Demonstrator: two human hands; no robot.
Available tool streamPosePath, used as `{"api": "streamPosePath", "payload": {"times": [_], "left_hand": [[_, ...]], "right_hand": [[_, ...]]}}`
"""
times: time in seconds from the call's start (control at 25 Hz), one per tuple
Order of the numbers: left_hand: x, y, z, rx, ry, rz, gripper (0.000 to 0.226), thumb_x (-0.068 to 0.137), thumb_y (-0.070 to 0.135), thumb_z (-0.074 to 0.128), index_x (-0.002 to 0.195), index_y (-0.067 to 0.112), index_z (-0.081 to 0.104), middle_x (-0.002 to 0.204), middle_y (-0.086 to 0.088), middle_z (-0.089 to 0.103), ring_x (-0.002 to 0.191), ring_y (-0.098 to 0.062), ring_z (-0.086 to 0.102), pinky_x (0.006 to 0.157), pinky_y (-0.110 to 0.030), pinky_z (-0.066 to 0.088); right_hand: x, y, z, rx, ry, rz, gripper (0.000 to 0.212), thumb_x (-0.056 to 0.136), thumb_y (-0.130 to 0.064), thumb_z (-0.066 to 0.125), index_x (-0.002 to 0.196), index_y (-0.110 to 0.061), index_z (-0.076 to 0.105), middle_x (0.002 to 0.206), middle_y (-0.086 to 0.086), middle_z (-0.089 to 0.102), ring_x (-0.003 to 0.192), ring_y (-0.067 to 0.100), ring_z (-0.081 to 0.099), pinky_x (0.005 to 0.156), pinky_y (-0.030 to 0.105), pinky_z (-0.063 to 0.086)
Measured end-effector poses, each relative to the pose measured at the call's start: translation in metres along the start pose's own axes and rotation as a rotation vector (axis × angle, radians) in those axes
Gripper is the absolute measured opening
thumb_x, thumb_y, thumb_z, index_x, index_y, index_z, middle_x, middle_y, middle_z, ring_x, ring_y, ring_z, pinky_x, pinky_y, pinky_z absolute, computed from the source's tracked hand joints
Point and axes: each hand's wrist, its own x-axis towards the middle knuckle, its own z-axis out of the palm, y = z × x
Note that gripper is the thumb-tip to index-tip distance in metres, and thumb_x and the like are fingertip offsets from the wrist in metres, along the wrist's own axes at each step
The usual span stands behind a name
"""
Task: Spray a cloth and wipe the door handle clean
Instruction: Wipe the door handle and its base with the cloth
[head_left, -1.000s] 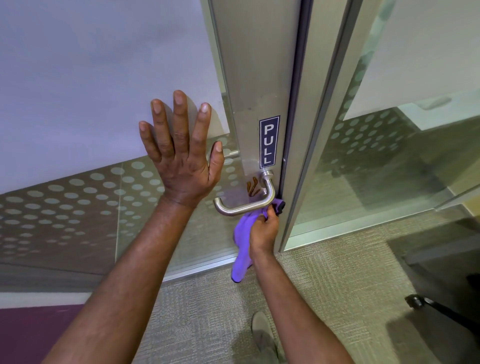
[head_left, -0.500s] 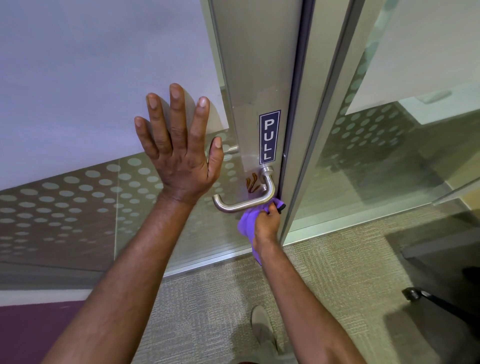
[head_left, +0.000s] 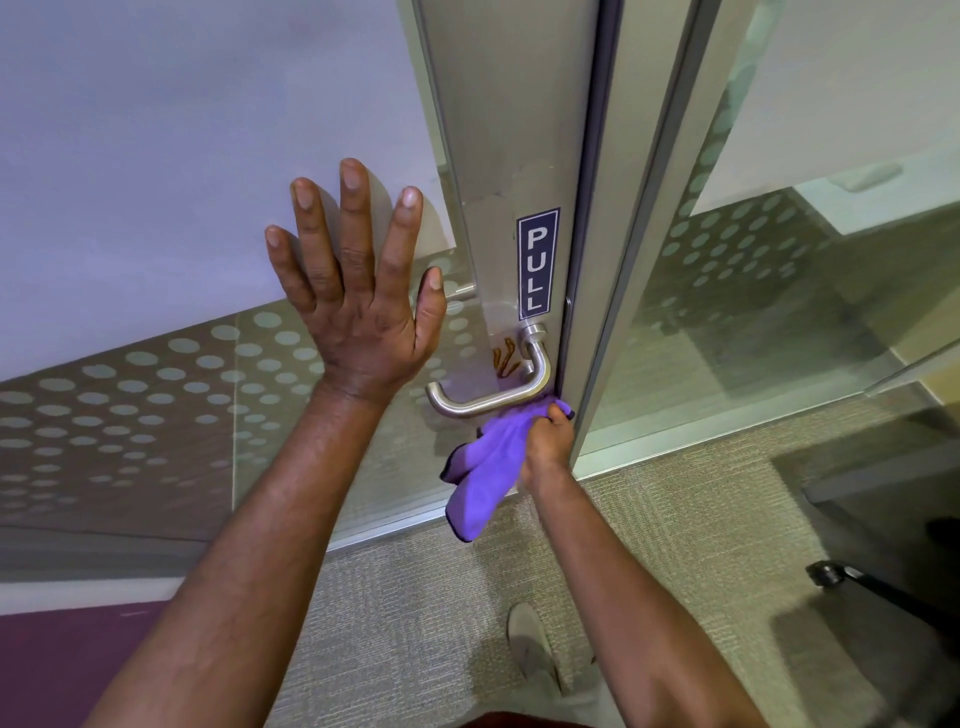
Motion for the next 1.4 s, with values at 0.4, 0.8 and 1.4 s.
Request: {"api": "streamPosePath", "payload": {"times": [0.4,0.8,1.4], "left_hand": [[0.002,-0.001,-0.002,-0.006,-0.016,0.003,0.055,0.102,0.04,0.04,0.154,0.021,0.037,0.156,-0.018,0.03,0.142,-0.047,0.024,0.126,-0.047,-0.003],[0.001,-0.001,0.0,-0.013,-0.001,0.0,0.055,0.101,0.039,0.042,0.152,0.019,0.041,0.154,-0.021,0.035,0.141,-0.05,0.028,0.126,-0.048,0.0],[0.001,-0.001,0.002,-0.013,0.006,0.016,0.056,0.101,0.041,0.039,0.153,0.021,0.037,0.155,-0.019,0.031,0.141,-0.047,0.025,0.126,-0.048,-0.002]], "right_hand": [[-0.039,-0.054,-0.022,0.084,-0.063,0.124,0.034,0.102,0.012,0.035,0.118,-0.004,0.061,0.109,0.01,0.061,0.078,0.009,0.058,0.067,0.016,0.049],[-0.066,-0.051,-0.014,0.373,-0.289,-0.087,0.03,0.096,0.013,0.043,0.111,-0.003,0.063,0.095,0.018,0.067,0.083,0.039,0.065,0.083,0.065,0.058],[-0.088,-0.083,-0.016,-0.142,-0.053,-0.563,0.042,0.101,0.008,0.045,0.131,-0.008,0.069,0.12,0.004,0.058,0.105,0.011,0.063,0.099,0.018,0.051]]}}
